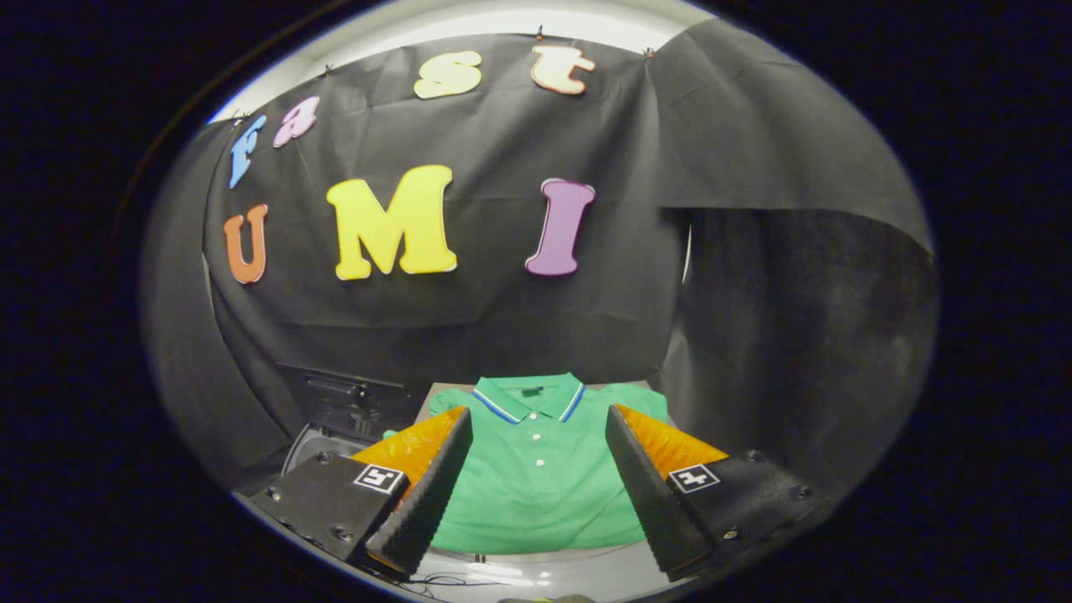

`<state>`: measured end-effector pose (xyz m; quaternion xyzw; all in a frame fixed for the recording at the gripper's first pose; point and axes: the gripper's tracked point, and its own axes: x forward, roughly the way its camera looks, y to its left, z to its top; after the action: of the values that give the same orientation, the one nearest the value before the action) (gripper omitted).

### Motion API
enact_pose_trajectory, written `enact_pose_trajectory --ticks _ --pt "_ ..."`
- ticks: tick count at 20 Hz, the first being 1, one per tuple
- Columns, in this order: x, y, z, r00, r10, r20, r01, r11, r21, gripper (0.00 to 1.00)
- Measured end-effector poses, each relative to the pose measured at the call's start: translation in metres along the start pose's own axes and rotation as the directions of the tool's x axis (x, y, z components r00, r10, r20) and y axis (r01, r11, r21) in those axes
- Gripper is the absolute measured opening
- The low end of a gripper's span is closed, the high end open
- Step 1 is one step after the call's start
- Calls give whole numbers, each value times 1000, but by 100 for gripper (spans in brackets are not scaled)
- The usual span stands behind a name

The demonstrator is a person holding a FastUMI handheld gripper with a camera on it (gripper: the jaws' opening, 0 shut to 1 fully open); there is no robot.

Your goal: Put the clothes into the washing machine and then close the washing machine lid.

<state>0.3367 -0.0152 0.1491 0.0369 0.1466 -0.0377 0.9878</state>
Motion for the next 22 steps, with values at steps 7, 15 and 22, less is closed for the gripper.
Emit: enact_pose_trajectory --ticks 7,15,22 --pt "106 -4 -53 961 -17 -275 5 999 -42 100" --pt "132 -2 -101 885 43 -464 -45 999 6 98" --pt "132 5 -102 869 38 -494 -37 999 13 78"
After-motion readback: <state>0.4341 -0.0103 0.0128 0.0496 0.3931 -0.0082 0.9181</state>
